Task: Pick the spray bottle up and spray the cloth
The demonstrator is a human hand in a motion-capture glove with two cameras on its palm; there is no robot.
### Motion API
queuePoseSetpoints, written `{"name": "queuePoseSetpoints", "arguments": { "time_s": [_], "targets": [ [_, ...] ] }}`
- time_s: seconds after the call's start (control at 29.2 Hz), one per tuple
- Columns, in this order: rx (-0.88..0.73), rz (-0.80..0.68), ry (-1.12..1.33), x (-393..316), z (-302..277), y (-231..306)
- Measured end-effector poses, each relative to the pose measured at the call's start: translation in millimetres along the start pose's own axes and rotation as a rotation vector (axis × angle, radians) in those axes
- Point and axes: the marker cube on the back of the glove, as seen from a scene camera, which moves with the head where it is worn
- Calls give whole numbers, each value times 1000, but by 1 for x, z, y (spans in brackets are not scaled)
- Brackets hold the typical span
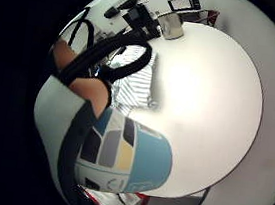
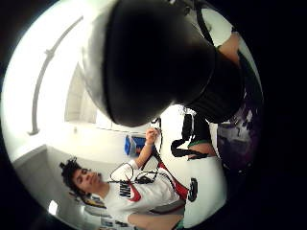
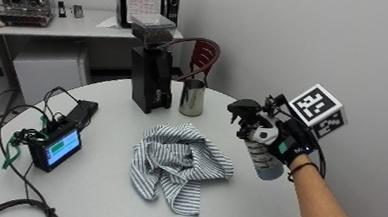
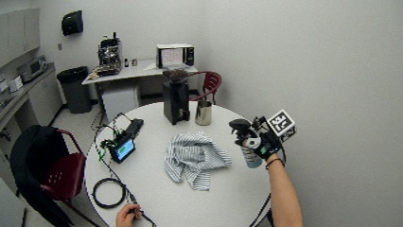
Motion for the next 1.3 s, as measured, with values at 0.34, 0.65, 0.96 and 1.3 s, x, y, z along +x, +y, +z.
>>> {"name": "queuePoseSetpoints", "arguments": {
  "time_s": [0.34,0.65,0.96,1.3],
  "targets": [
    [-143,108,81,22,43,-3],
    [-81,33,154,-47,0,-21],
    [-181,79,246,-16,27,-20],
    [-169,80,268,-42,24,-28]
  ]
}}
